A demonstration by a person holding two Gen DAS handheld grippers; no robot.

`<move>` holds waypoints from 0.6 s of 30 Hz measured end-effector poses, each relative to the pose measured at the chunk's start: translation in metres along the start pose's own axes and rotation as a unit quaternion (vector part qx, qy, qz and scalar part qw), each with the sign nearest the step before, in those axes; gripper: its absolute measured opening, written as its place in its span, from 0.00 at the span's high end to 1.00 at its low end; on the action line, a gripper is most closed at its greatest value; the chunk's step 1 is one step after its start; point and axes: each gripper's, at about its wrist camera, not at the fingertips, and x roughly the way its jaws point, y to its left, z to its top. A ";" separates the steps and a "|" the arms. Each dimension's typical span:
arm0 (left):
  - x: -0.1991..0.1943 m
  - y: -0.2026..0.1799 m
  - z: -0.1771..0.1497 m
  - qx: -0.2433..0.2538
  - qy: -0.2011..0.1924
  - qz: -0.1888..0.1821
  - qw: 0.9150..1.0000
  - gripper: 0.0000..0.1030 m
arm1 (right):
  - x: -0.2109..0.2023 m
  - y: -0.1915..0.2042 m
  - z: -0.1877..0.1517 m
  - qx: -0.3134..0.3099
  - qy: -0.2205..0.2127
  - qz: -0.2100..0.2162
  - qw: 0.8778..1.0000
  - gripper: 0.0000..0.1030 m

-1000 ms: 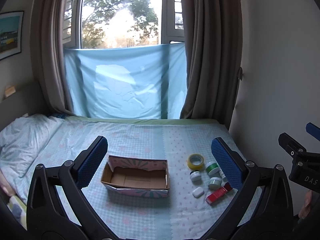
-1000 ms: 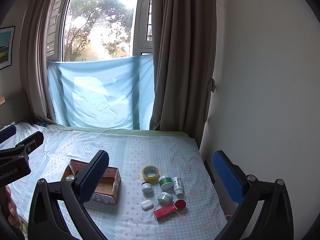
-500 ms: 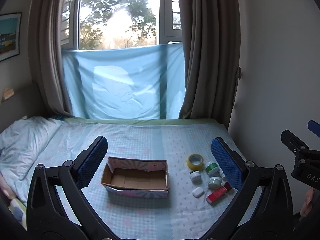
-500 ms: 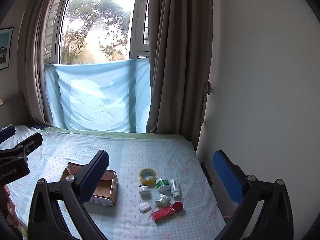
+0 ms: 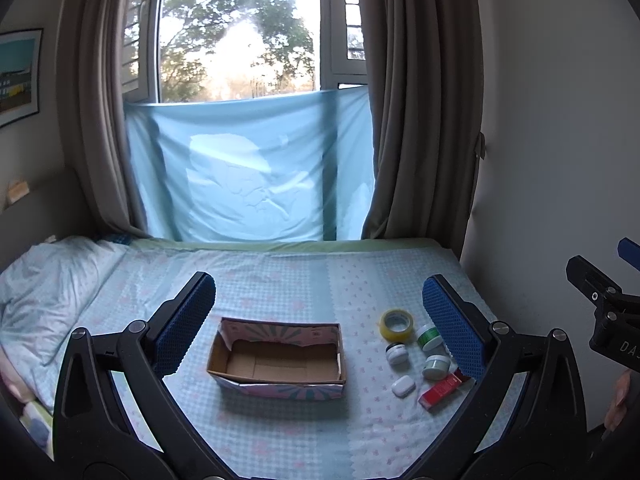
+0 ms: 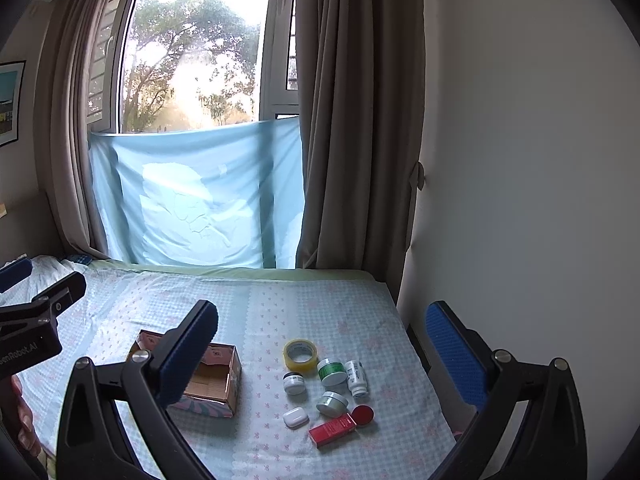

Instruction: Organize rigid objects

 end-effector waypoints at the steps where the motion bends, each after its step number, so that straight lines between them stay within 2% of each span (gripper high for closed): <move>1: 0.002 0.000 0.001 0.002 -0.001 0.003 1.000 0.00 | 0.002 0.001 0.001 0.001 0.001 0.000 1.000 0.00; 5: 0.020 -0.001 0.009 0.016 0.019 0.010 1.000 0.00 | 0.012 -0.002 0.004 0.014 0.013 -0.008 1.000 0.00; 11: 0.078 0.003 0.006 0.048 0.069 -0.035 0.996 0.00 | 0.046 -0.001 -0.012 0.039 0.046 -0.049 0.997 0.00; 15: 0.135 -0.001 -0.008 0.080 0.122 -0.080 0.986 0.00 | 0.077 -0.003 -0.035 0.086 0.088 -0.087 0.989 0.00; 18: 0.180 -0.012 -0.026 0.107 0.155 -0.098 0.977 0.00 | 0.101 -0.006 -0.061 0.124 0.121 -0.105 0.979 0.00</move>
